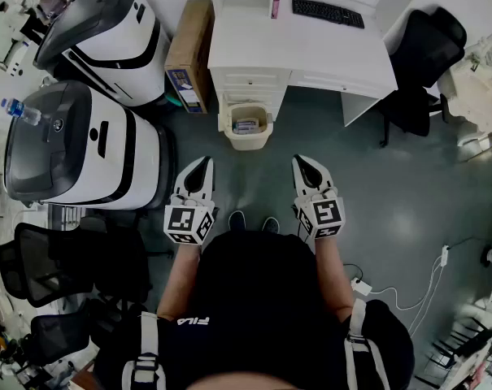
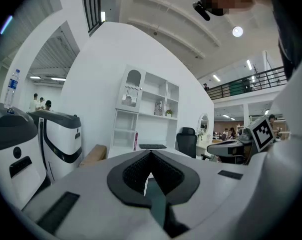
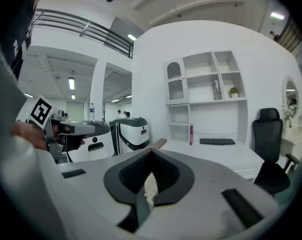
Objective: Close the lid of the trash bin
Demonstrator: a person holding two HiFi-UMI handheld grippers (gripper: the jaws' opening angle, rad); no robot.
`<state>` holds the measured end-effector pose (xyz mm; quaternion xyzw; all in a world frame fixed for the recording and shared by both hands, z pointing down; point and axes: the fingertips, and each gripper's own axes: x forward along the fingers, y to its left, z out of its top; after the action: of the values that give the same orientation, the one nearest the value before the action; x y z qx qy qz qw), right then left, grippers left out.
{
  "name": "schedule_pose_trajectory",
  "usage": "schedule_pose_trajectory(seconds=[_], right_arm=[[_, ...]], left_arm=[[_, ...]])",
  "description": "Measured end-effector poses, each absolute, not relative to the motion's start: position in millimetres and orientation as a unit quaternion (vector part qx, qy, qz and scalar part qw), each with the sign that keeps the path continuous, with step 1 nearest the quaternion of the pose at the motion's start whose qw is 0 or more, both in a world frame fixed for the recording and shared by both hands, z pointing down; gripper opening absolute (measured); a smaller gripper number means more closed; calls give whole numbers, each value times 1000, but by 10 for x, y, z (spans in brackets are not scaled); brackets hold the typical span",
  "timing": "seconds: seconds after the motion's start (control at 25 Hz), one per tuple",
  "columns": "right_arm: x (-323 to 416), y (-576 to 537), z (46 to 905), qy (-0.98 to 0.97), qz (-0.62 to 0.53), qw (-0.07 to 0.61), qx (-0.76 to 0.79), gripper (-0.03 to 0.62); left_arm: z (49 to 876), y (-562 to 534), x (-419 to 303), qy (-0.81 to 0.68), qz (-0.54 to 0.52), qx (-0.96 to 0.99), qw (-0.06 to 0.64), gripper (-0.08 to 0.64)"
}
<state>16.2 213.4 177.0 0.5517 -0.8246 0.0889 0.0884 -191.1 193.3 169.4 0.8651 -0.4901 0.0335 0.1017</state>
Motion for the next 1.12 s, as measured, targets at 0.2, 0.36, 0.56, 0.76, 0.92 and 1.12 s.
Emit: schedule_pose_trajectory(seconds=[0.2, 0.36, 0.56, 0.76, 0.92, 1.12], right_arm=[[198, 2185, 1779, -827, 90, 90, 548, 2], [253, 2215, 1806, -828, 93, 94, 545, 2], [302, 2235, 1826, -835, 109, 84, 533, 2], [374, 2255, 1937, -838, 136, 84, 521, 3], [447, 2228, 1950, -836, 143, 70, 526, 3], [551, 2221, 2013, -830, 157, 71, 531, 3]], left_arm=[[1720, 1987, -1851, -488, 35, 865, 107, 3], [1794, 2010, -1757, -480, 50, 867, 121, 3], [1834, 2033, -1699, -482, 56, 865, 126, 3], [1873, 2053, -1580, -481, 71, 863, 136, 3], [1876, 2029, -1514, -483, 82, 864, 120, 20], [1897, 2024, -1395, -468, 79, 870, 133, 249]])
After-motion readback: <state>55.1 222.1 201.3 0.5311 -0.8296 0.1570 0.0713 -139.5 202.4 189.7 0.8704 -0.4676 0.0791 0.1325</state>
